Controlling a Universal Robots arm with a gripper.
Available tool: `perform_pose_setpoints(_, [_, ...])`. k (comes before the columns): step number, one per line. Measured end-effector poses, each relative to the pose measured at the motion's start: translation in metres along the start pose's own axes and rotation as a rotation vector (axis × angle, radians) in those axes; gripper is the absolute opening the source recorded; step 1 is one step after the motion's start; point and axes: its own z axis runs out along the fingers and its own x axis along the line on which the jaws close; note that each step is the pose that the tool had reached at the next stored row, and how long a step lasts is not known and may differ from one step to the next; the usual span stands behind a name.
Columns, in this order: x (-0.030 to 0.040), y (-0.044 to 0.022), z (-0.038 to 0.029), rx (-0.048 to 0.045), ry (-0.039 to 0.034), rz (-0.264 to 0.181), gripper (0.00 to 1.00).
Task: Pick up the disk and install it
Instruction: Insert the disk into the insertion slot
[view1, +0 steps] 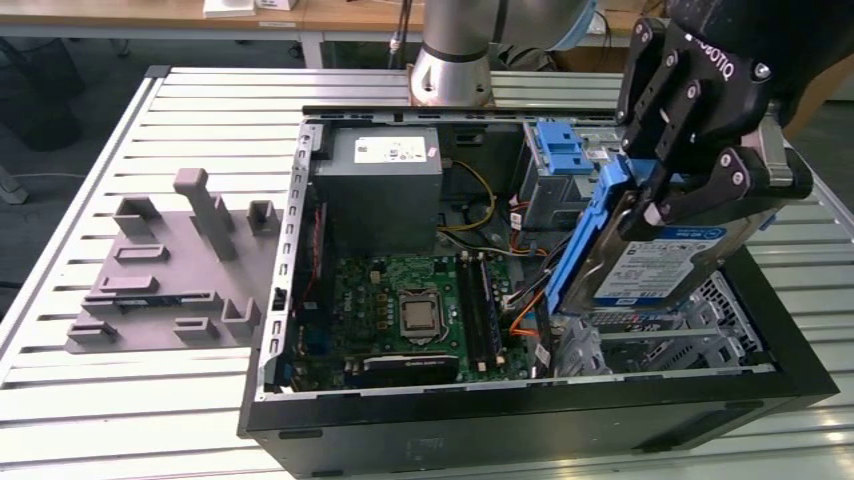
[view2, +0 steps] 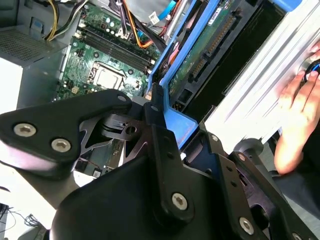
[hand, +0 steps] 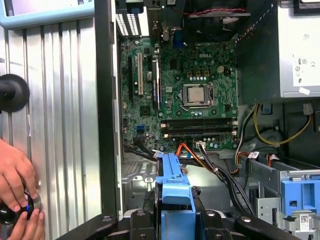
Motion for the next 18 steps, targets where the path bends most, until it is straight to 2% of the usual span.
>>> perform_pose_setpoints(6, [0.0022,-0.0042,0.0009,-0.0002,0.0003,-0.012,0.36])
perform_pose_setpoints(18, [0.0022,-0.0267,0.0031,-0.0047,0.0006,-0.012,0.36])
